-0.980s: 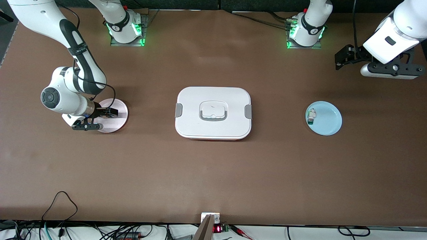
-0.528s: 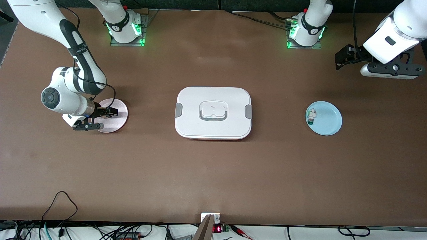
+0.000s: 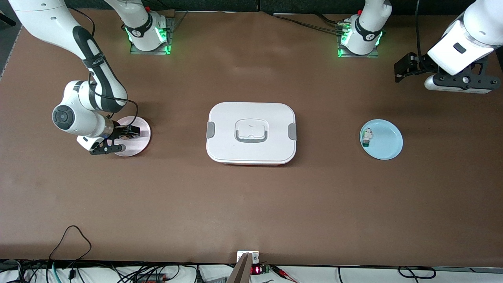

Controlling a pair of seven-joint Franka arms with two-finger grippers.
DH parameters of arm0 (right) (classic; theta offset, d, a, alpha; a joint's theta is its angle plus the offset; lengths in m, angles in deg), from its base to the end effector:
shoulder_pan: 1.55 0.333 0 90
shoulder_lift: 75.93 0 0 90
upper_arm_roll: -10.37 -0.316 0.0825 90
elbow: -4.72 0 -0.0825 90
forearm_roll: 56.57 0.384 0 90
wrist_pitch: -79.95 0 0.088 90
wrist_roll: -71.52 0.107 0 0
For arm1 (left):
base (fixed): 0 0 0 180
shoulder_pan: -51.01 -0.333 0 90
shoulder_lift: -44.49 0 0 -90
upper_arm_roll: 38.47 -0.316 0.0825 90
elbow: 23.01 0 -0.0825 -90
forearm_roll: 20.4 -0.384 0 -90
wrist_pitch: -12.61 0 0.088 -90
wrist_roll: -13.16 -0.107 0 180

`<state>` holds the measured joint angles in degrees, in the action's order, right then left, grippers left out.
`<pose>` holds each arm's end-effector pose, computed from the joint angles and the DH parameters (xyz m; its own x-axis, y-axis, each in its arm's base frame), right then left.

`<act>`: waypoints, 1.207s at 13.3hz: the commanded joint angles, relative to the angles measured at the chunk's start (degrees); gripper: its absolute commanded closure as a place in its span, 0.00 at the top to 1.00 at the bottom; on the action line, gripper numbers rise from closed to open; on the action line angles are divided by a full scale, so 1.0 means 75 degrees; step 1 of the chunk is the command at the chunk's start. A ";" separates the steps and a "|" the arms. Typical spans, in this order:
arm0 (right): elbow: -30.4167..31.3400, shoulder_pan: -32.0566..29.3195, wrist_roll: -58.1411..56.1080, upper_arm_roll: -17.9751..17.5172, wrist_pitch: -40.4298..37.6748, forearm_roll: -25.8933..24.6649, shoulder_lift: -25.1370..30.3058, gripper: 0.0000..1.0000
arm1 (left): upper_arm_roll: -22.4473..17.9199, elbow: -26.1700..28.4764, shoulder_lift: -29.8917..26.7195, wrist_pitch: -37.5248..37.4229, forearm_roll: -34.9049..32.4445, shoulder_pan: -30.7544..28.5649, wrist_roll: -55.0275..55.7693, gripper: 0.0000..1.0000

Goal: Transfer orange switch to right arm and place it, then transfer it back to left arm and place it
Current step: 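Close the right gripper on the orange switch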

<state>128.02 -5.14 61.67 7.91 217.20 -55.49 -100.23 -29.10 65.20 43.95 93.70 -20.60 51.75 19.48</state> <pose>0.5480 -0.0101 0.1862 0.9754 0.1376 -0.1722 0.1294 -0.9899 -0.0581 0.5267 -0.0940 0.6314 0.9915 -0.0642 -0.1135 -0.0667 -0.9976 -0.0176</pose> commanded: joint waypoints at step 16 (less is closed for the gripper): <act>-0.0127 -0.0025 -0.0819 -0.0200 -0.0439 0.0031 0.0076 0.33 | 0.0005 -0.0137 0.0014 -0.0136 0.0086 -0.0016 -0.0081 1.00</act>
<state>127.79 -5.12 56.40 7.44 216.64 -55.59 -100.96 -29.10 65.20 43.95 93.70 -20.60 51.75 19.48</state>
